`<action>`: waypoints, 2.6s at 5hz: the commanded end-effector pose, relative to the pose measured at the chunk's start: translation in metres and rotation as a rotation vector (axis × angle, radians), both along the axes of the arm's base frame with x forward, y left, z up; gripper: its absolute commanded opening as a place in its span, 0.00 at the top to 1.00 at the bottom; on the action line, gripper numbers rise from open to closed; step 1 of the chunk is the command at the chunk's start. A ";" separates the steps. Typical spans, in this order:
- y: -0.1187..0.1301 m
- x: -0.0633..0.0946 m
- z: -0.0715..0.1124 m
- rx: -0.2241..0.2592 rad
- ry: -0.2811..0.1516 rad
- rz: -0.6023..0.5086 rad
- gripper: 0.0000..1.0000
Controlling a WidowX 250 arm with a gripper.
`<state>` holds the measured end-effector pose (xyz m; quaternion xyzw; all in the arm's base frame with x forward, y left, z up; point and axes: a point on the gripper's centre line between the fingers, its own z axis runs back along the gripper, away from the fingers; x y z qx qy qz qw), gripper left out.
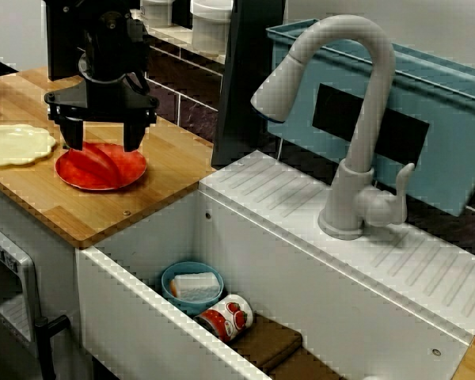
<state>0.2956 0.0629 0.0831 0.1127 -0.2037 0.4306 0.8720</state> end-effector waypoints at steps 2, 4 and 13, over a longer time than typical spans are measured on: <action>0.038 0.007 0.035 -0.122 -0.089 0.267 0.00; 0.044 0.010 0.027 -0.131 -0.152 0.400 0.00; 0.035 -0.012 -0.027 -0.119 -0.119 0.583 0.00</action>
